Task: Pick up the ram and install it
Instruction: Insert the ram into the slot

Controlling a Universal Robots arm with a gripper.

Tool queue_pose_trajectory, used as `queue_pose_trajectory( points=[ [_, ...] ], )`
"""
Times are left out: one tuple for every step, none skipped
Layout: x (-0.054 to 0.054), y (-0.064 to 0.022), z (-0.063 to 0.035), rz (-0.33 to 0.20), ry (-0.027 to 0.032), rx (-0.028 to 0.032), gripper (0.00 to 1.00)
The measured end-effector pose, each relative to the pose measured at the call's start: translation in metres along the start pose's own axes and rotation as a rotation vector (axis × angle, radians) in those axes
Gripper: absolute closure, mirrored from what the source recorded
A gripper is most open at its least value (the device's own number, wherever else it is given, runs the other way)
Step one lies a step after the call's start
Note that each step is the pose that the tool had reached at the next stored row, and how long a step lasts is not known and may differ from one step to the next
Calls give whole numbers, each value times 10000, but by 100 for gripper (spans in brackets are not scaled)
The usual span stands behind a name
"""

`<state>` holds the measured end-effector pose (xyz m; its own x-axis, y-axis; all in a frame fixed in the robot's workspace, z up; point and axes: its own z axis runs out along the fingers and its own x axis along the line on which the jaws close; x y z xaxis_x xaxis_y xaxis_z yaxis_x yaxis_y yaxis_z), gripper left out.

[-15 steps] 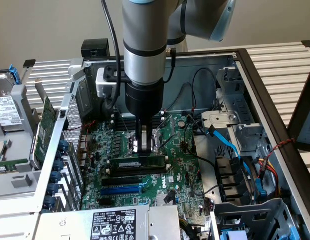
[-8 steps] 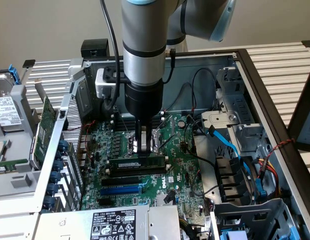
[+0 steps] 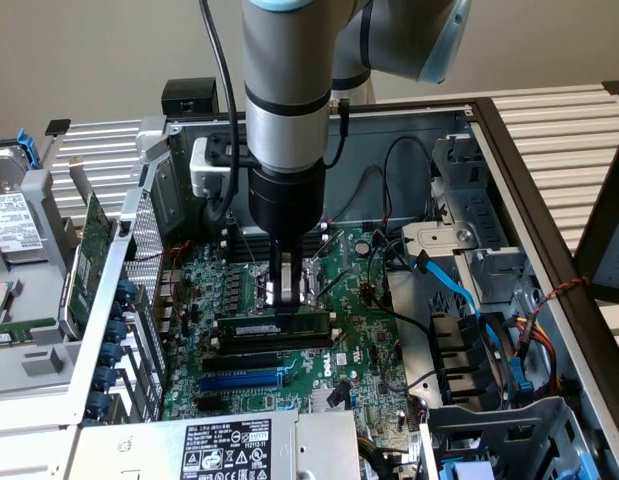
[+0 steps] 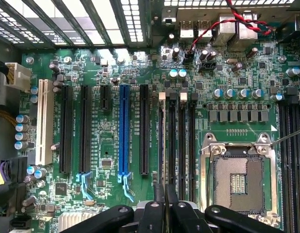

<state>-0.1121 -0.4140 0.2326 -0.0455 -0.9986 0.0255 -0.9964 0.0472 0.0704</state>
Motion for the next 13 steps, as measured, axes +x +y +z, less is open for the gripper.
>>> queue_pose_trajectory(
  points=[
    [0,3,1,4,-1,2,87],
    [0,4,2,5,-1,4,87],
    [1,5,5,11,-2,10,87],
    [2,5,6,15,-3,15,87],
    [4,5,7,17,-2,17,87],
    [5,5,7,17,-2,20,87],
    [7,5,7,17,-2,22,87],
    [10,4,7,17,-2,24,87],
    [11,1,7,16,-3,26,87],
    [11,0,7,17,-3,28,87],
    [11,-4,9,18,-2,36,87],
    [11,-3,13,24,-4,41,87],
    [11,-3,15,24,-4,43,87]
  ],
)
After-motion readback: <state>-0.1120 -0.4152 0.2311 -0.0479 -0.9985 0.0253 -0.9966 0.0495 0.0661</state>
